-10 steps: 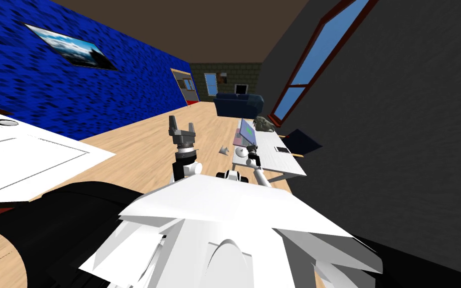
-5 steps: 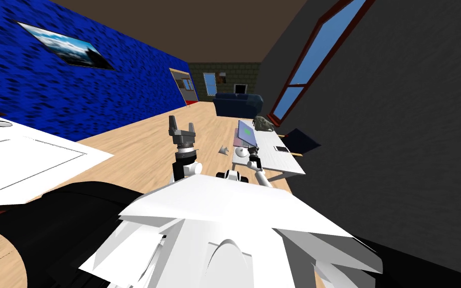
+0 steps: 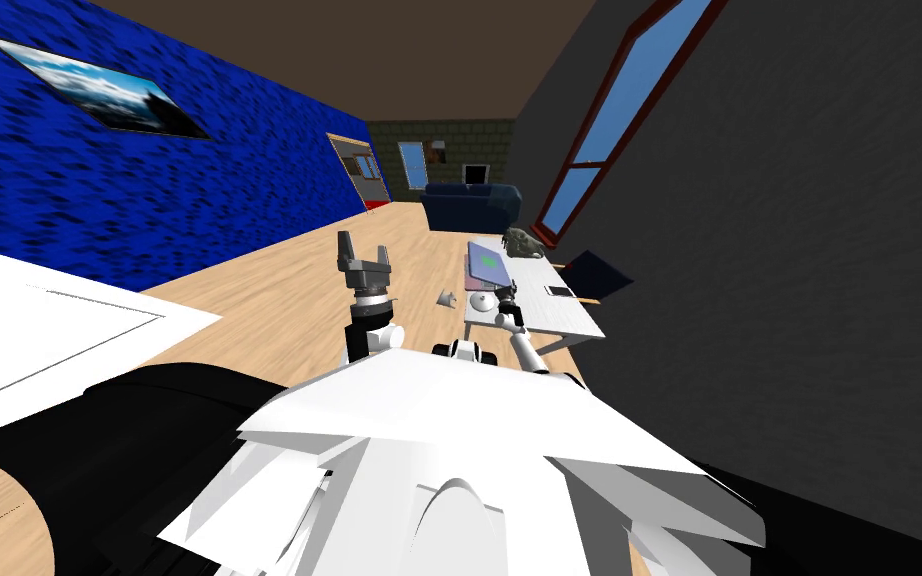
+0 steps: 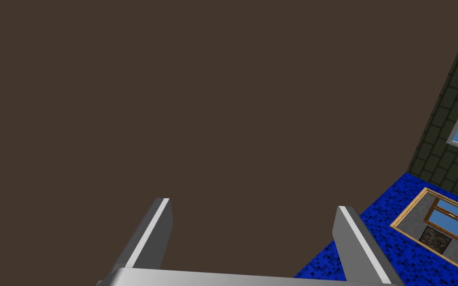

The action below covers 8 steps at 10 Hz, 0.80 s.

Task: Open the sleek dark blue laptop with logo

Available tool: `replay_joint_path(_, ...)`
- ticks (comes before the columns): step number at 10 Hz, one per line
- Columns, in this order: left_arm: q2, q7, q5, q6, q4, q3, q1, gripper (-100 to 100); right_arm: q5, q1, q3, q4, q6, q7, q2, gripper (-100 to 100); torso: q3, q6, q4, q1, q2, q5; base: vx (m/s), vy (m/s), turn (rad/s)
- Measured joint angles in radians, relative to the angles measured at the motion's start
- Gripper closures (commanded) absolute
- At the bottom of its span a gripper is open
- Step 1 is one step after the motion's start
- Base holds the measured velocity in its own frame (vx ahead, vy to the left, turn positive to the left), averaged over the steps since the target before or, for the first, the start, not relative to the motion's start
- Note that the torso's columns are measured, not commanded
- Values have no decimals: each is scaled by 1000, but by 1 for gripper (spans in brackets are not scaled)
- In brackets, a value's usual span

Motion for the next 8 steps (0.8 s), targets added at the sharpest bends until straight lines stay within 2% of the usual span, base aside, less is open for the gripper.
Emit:
replay_joint_path(2, 0, 0, 0, 0, 0, 0, 0, 0, -3, -23, -19, -23, 46, 21, 7, -100, 0, 0, 0, 0, 0, 0, -46, 26, -58)
replay_joint_path(3, 0, 0, 0, 0, 0, 0, 0, 0, -5, -45, -24, -17, 64, 23, 3, -100, 0, 0, 0, 0, 0, 0, -22, 11, -8)
replay_joint_path(4, 0, 0, 0, 0, 0, 0, 0, 0, -5, -47, -24, -15, 68, 23, 2, 0, -1, 0, -1, -1, -1, 0, 0, 0, 0)
replay_joint_path(8, 0, 0, 0, 0, 0, 0, 0, 0, -5, -47, -24, -15, 67, 23, 2, 0, -2, 0, -3, -1, -3, -1, 1, 0, 1)
